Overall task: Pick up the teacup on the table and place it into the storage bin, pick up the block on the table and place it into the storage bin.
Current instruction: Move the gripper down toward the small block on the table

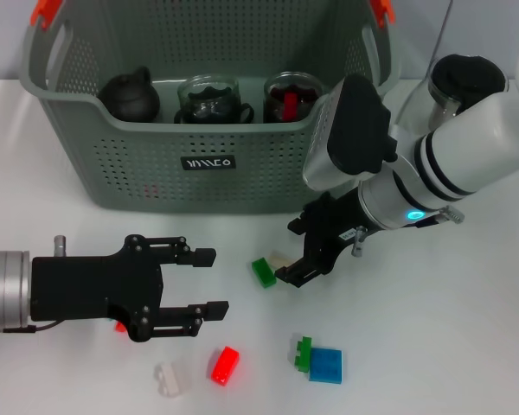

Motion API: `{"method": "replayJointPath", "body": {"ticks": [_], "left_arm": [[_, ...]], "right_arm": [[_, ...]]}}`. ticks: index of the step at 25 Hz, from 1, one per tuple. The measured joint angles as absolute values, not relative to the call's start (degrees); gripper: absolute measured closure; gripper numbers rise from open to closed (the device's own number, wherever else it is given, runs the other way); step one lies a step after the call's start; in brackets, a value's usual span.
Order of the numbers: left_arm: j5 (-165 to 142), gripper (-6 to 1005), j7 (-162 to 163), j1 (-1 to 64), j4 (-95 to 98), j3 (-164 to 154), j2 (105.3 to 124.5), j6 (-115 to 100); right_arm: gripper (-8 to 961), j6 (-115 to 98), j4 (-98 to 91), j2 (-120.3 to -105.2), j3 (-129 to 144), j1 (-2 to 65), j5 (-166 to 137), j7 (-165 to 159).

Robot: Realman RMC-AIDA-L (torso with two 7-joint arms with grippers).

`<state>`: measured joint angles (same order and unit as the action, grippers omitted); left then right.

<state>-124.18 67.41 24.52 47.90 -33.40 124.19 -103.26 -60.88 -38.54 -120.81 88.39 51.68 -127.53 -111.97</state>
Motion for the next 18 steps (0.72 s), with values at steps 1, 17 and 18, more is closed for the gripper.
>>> {"method": "replayJointPath", "body": {"ticks": [1,17,18], "left_arm": [[-124.19,325,67.41,24.52,47.9,-33.39,124.19,-103.27],[-124.19,325,67.41,24.61,47.9,-33.39,124.19,-103.13],[-124.19,325,67.41,24.61,47.9,-33.39,124.19,-103.11]], "right_arm": [[116,-60.37,-38.27,-120.8,88.54,51.68,-127.38,-111.97],[465,-55.9,-35.91,-120.98,92.36,51.95,-124.25,-112.12],[496,-55.61,-35.81,-120.99,92.53,51.98,-124.2,-112.11]]}}
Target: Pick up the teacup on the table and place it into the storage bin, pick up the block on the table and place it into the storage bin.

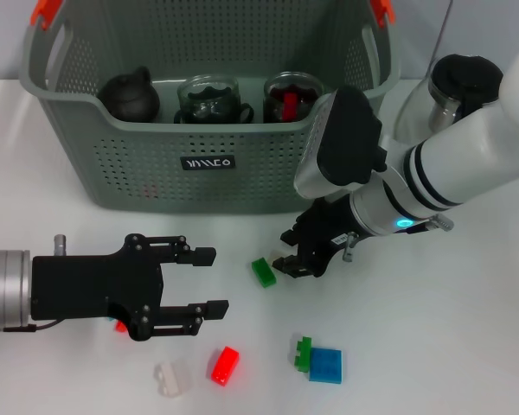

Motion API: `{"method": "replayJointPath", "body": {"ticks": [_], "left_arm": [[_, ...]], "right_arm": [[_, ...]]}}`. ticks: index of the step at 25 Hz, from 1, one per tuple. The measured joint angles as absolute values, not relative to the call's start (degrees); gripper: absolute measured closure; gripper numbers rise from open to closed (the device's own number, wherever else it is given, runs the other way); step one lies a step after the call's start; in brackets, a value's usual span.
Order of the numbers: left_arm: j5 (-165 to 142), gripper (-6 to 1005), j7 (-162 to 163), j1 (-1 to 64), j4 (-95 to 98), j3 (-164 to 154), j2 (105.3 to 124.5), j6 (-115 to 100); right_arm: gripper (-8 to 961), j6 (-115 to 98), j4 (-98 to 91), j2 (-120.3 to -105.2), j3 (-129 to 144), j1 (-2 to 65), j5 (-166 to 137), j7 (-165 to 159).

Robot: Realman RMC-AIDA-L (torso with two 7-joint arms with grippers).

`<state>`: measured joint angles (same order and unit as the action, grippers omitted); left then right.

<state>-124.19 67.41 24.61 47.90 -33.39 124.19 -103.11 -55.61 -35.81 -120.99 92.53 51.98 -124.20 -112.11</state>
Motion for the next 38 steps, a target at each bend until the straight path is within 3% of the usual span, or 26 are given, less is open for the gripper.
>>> {"method": "replayJointPath", "body": {"ticks": [20,26,38], "left_arm": [[-124.19,325,67.41,24.61,47.81,-33.4,124.19,-102.34],[-124.19,325,67.41,24.61,47.81,-33.4,124.19,-102.3],[-124.17,325,67.72,24.56,47.87,-33.15,124.19,-102.51]], "right_arm": [[624,-54.41,-33.31,-121.31,94.71,52.97,-122.84,-112.62],[742,-54.45,-34.67,-121.1,96.72,52.85,-121.76,-113.33],[811,-67.49,-53.54,-120.05,85.93,42.26,-124.76,-113.38]]}}
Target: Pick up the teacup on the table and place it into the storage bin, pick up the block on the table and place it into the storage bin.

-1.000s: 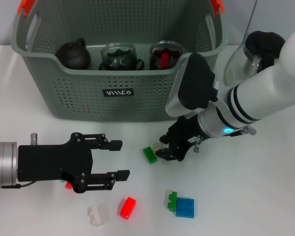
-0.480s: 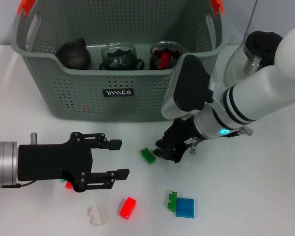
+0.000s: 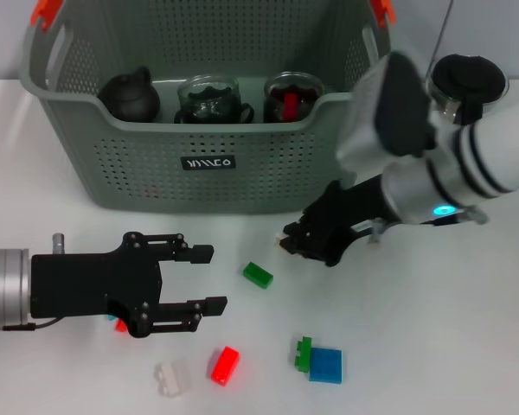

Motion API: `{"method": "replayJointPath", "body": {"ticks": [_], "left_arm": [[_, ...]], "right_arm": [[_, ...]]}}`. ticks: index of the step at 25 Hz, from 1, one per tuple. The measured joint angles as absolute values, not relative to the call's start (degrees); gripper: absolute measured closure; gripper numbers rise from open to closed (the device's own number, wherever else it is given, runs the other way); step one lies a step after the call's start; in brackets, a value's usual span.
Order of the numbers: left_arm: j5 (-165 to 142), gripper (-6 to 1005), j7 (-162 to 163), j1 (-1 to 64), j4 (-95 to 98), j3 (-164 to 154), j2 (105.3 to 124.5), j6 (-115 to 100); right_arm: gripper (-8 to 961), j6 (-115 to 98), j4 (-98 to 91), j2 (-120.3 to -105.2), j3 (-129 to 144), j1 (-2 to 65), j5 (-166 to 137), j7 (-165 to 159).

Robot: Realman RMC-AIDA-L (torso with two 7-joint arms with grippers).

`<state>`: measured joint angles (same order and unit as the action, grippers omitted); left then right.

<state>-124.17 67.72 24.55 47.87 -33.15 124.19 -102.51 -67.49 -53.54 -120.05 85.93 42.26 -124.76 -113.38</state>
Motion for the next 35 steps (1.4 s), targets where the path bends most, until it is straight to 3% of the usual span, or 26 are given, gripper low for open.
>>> {"method": "replayJointPath", "body": {"ticks": [6,13,16,22,25,27,35], "left_arm": [[-124.11,325,67.75,24.58,47.89,-33.09,124.09,-102.16],[-124.11,325,67.77,24.55,48.1,-32.3,124.07,-102.2],[-124.11,325,67.76,24.64,48.16,-32.2,124.02,-102.31],[-124.09,325,67.55,25.03,48.13,-32.17,124.01,-102.18],[-124.09,325,67.54,25.23,48.14,-32.17,124.01,-102.25],[-124.09,325,67.53,25.35,48.07,-32.16,124.01,-102.31],[-124.1,325,67.67,25.61,47.92,-32.17,124.01,-102.36]], "right_arm": [[810,-87.5,-66.9,-120.01,73.2,36.96,-123.94,-112.94],[817,-104.26,-75.73,-119.52,57.51,39.3,-112.1,-115.13],[817,-108.08,-74.83,-117.58,48.89,43.76,-102.76,-119.19],[818,-96.16,-67.6,-110.89,44.93,51.5,-101.47,-124.31],[817,-88.17,-62.62,-109.28,46.78,54.81,-108.82,-123.79],[817,-83.8,-59.49,-109.22,47.87,56.99,-114.25,-122.8],[804,-73.5,-54.33,-111.7,52.05,61.1,-127.99,-120.82]]}}
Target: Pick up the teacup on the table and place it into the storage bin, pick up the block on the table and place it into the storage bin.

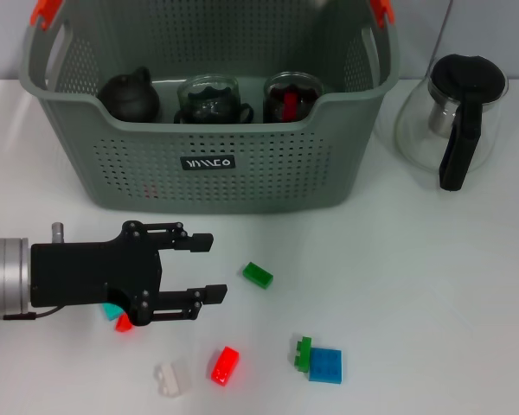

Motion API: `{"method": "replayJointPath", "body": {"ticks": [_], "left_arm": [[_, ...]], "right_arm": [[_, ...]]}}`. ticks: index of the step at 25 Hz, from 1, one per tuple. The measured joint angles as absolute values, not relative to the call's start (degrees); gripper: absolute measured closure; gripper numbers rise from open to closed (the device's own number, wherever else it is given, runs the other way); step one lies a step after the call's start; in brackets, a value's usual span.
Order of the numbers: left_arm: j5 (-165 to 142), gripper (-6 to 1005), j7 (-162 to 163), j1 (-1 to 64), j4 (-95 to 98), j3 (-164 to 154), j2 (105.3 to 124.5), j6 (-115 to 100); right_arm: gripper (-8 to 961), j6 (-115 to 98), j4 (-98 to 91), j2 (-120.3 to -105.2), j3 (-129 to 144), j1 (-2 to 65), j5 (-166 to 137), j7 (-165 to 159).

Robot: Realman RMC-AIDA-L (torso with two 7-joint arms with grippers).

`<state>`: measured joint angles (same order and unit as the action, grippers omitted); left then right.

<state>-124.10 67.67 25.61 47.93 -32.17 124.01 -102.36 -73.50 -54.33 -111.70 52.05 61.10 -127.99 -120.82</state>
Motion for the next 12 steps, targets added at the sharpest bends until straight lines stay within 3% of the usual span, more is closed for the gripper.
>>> {"method": "replayJointPath", "body": {"ticks": [4,9,12], "left_arm": [[-124.1,325,67.72,25.59,47.92,-32.16,124.01,-102.25],[-124.11,325,67.76,25.5,47.9,-32.14,124.01,-102.3],[-124.11,325,67.81,25.49,47.9,-32.04,124.01,-102.41]], "right_arm": [[796,-72.44,-54.84,-111.96,52.71,60.89,-128.34,-120.78],[588,-76.67,-58.56,-112.31,51.96,58.47,-123.4,-118.27],[332,-86.6,-61.55,-111.91,51.91,54.59,-113.72,-114.2]]}}
